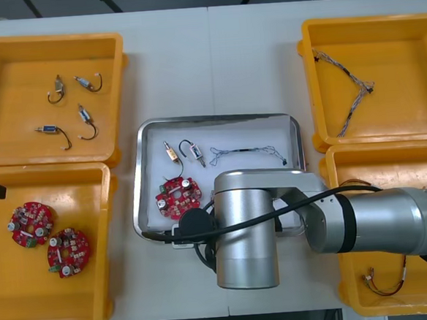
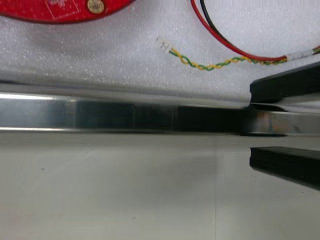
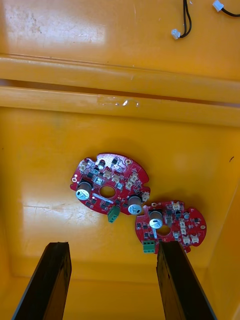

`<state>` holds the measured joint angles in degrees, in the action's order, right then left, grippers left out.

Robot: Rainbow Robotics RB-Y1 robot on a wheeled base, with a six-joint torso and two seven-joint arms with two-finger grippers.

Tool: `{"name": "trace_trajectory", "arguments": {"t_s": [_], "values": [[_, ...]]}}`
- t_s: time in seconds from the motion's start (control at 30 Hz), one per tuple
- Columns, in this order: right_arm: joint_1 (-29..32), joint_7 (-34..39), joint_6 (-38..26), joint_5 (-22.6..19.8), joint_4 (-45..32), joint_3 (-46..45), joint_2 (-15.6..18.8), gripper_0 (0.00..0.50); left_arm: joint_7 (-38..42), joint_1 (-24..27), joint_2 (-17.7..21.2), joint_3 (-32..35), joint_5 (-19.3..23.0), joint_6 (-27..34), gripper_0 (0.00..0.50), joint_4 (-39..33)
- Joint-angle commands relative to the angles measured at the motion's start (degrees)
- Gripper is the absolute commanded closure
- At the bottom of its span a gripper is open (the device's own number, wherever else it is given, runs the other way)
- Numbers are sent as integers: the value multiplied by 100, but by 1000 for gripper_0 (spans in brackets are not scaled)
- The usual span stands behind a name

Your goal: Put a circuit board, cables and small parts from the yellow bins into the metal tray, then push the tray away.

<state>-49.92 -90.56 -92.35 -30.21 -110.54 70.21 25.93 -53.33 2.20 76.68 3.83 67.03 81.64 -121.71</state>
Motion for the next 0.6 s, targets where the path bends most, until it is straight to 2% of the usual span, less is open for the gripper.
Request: {"name": "trace_trajectory", "arguments": {"t_s": [0.03, 0.07, 0.1, 0.13, 0.33, 0.6], "values": [[53, 153, 59, 95, -47, 98, -185, 377, -169, -88, 277, 170, 47, 45, 0, 15], [53, 161, 59, 95, -47, 98, -185, 455, -169, -88, 277, 170, 47, 45, 0, 15], [53, 161, 51, 103, -47, 98, -185, 455, -169, -88, 277, 170, 47, 45, 0, 15], [53, 153, 59, 103, -47, 107, -185, 500, -169, -88, 277, 170, 47, 45, 0, 15], [18, 126, 42, 235, -47, 107, -88, 500, -169, -88, 277, 170, 47, 45, 0, 15], [-413, 82, 59, 262, -47, 98, 140, 500, -169, -88, 277, 170, 47, 45, 0, 15]]}}
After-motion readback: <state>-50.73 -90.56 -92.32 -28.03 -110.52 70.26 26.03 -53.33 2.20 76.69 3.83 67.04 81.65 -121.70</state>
